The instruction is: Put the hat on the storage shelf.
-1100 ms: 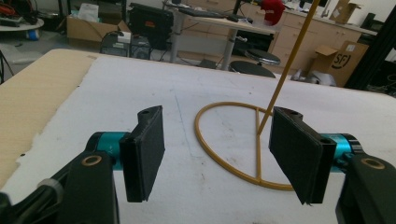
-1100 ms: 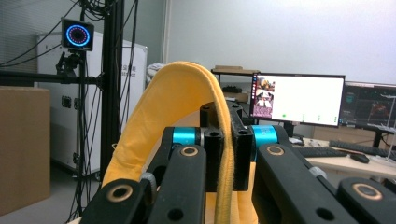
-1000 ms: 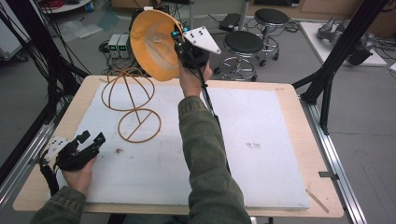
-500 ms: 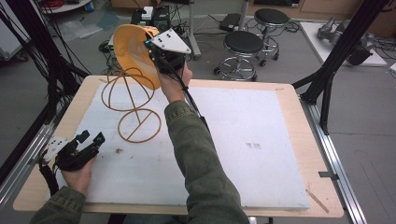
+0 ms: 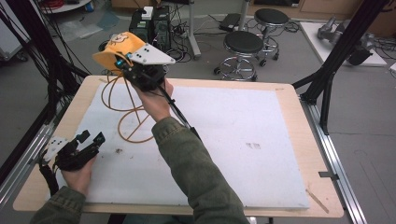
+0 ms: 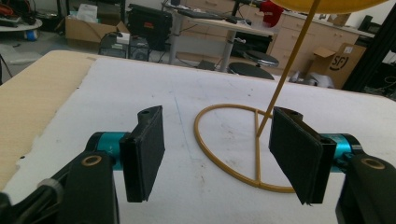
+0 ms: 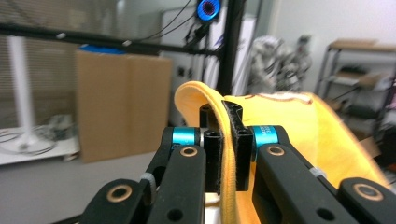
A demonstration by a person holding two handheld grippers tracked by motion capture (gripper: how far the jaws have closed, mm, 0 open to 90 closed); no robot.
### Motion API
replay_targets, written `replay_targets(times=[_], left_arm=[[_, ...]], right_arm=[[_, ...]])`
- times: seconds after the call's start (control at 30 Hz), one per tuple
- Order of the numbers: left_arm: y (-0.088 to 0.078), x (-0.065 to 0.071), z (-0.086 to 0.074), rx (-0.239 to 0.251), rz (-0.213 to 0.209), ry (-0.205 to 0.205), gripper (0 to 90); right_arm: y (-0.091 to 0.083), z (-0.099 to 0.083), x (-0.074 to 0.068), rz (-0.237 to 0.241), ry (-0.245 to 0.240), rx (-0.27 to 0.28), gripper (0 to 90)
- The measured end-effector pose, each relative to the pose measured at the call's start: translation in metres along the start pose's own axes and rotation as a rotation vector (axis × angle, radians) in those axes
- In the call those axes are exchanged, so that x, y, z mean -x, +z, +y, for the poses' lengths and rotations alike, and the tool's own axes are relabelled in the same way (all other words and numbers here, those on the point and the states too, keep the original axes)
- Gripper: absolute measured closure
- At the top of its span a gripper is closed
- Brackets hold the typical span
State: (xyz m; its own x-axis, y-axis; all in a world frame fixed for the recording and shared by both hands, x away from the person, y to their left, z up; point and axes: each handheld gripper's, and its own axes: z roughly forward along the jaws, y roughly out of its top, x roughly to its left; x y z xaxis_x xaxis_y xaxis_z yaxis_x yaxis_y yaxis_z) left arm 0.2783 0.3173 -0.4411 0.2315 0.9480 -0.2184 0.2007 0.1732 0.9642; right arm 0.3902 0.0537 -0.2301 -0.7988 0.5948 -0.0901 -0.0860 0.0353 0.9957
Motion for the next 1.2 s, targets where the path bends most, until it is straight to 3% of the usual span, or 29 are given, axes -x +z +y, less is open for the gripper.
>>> replay_targets(times=[0.13, 0.27, 0.53, 1.2], left_arm=[[0.0, 0.0, 0.0, 0.0, 0.002, 0.001, 35.8], [0.0, -0.001, 0.0, 0.001, 0.001, -0.002, 35.8], [0.0, -0.002, 0.0, 0.005, 0.003, -0.009, 35.8], [0.001, -0.002, 0.0, -0.003, -0.001, -0.017, 35.8]], right_arm=[[-0.001, -0.007, -0.013, 0.064, 0.028, -0.009, 86.8], [-0.003, -0.02, -0.021, 0.129, 0.109, -0.044, 86.5], [-0.003, -0.049, -0.029, 0.194, 0.214, -0.11, 86.4], [0.002, -0.088, -0.043, 0.244, 0.253, -0.194, 84.9]])
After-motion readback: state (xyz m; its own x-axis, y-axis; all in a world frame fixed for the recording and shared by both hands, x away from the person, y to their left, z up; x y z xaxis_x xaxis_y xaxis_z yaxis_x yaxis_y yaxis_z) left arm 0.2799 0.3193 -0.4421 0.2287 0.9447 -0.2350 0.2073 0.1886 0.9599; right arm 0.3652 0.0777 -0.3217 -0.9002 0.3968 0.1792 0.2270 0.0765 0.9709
